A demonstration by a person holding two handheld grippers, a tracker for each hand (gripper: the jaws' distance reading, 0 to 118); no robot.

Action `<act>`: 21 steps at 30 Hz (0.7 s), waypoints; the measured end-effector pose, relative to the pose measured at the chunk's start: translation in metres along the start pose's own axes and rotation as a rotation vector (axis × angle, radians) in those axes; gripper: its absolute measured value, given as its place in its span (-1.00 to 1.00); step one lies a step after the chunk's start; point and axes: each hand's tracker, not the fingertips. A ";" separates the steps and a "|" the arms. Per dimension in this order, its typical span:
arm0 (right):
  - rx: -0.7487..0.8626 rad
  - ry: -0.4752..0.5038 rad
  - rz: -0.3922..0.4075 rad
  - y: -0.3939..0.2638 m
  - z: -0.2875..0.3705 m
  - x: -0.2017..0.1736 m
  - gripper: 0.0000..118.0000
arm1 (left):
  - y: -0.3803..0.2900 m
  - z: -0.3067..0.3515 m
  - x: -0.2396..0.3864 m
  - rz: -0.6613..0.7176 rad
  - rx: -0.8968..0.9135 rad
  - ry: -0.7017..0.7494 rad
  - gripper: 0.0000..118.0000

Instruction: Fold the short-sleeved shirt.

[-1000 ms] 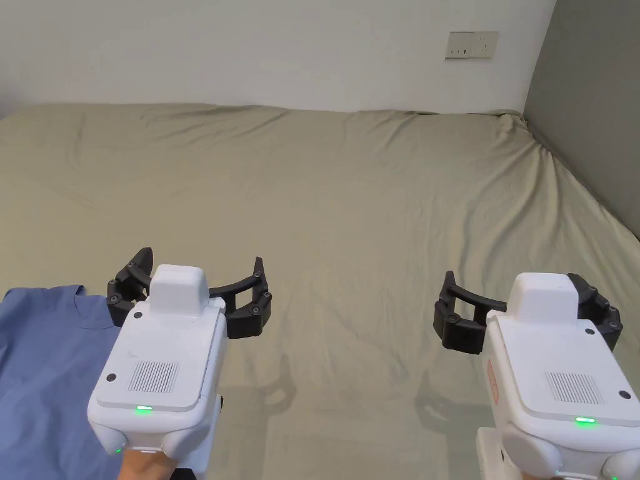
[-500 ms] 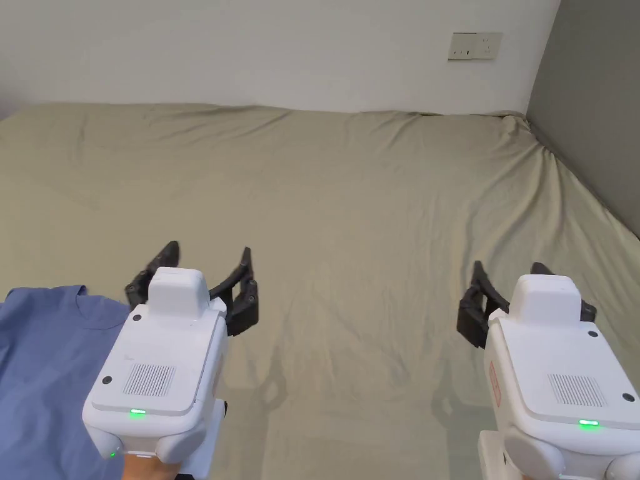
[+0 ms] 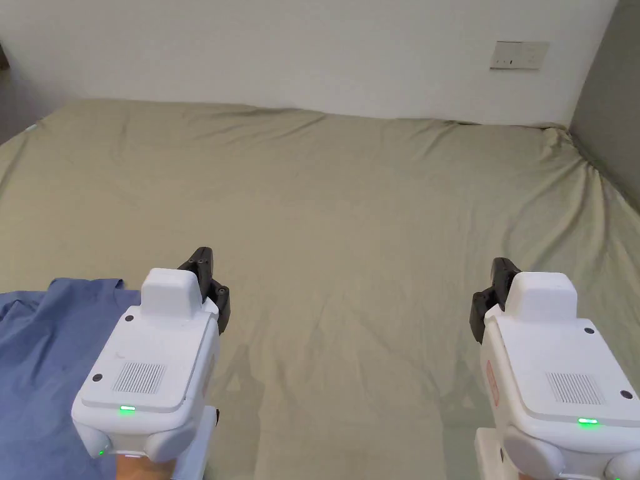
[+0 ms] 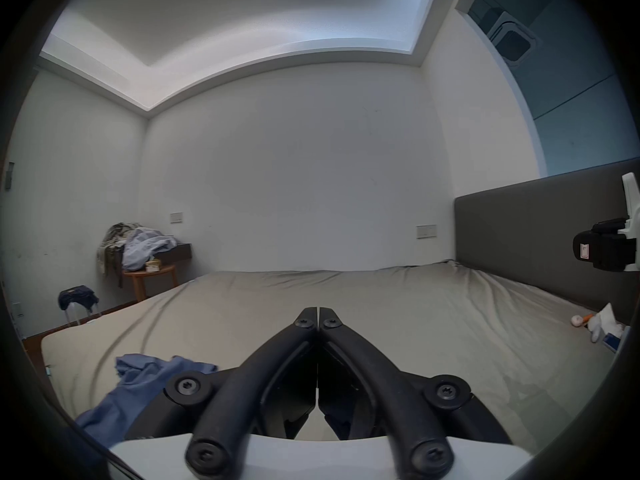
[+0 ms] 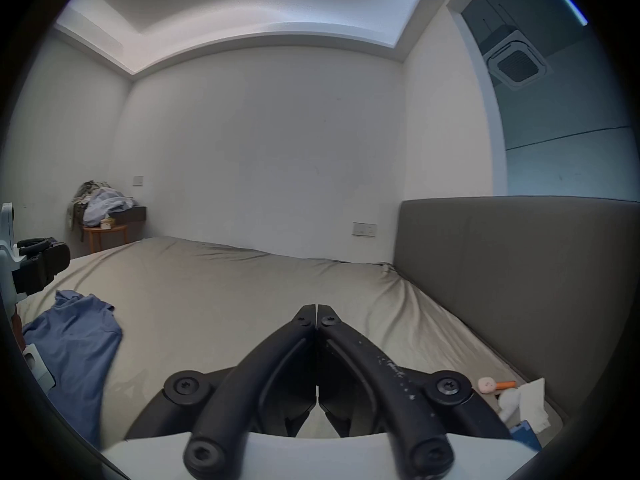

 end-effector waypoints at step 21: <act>0.051 0.540 0.021 0.019 -0.011 -0.235 -0.98 | -0.013 0.111 -0.244 -0.051 -0.100 0.594 -1.00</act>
